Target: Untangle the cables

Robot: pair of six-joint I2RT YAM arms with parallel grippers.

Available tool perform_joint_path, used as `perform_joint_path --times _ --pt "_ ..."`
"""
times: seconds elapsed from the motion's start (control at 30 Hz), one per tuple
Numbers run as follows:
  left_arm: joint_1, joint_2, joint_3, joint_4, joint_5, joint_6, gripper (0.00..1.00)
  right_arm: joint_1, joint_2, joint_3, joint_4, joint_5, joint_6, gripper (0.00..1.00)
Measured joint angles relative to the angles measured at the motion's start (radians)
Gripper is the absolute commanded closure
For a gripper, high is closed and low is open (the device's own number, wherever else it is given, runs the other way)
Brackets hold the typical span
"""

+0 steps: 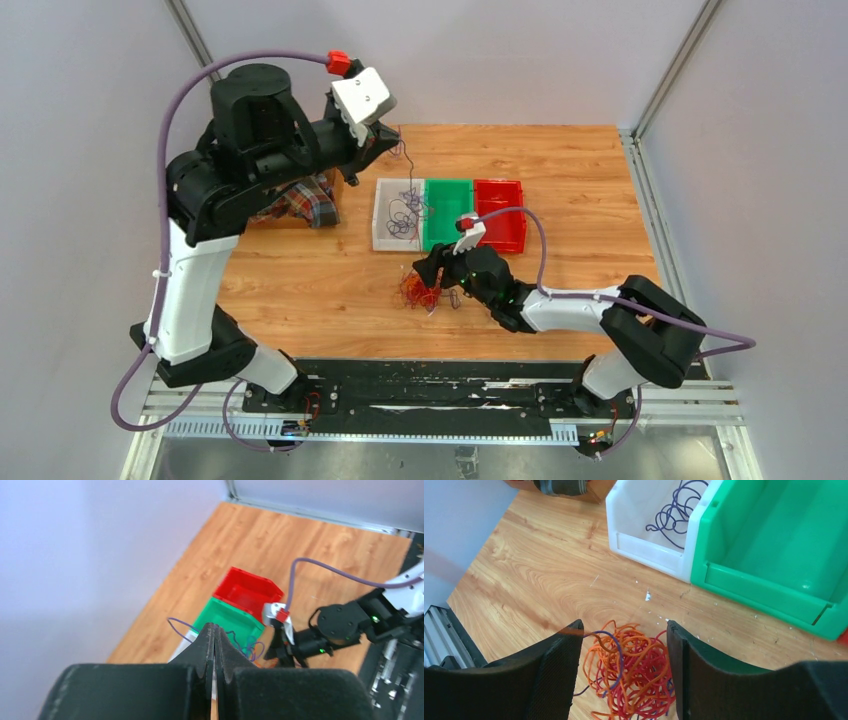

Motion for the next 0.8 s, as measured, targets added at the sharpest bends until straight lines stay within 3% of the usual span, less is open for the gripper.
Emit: perform_joint_path --times 0.17,0.4,0.53,0.8 --pt "0.000 0.014 0.095 0.012 -0.069 0.066 1.00 0.001 0.014 -0.001 -0.020 0.007 0.018 0.44" --pt "0.000 0.006 0.077 0.124 -0.159 0.127 1.00 0.010 0.039 0.000 -0.064 0.006 0.036 0.85" --pt "0.000 -0.031 0.013 0.251 -0.220 0.160 1.00 0.010 0.066 0.000 -0.090 -0.001 0.057 0.98" --pt "0.000 -0.084 -0.006 0.520 -0.340 0.245 1.00 0.016 0.079 0.000 -0.106 -0.004 0.081 1.00"
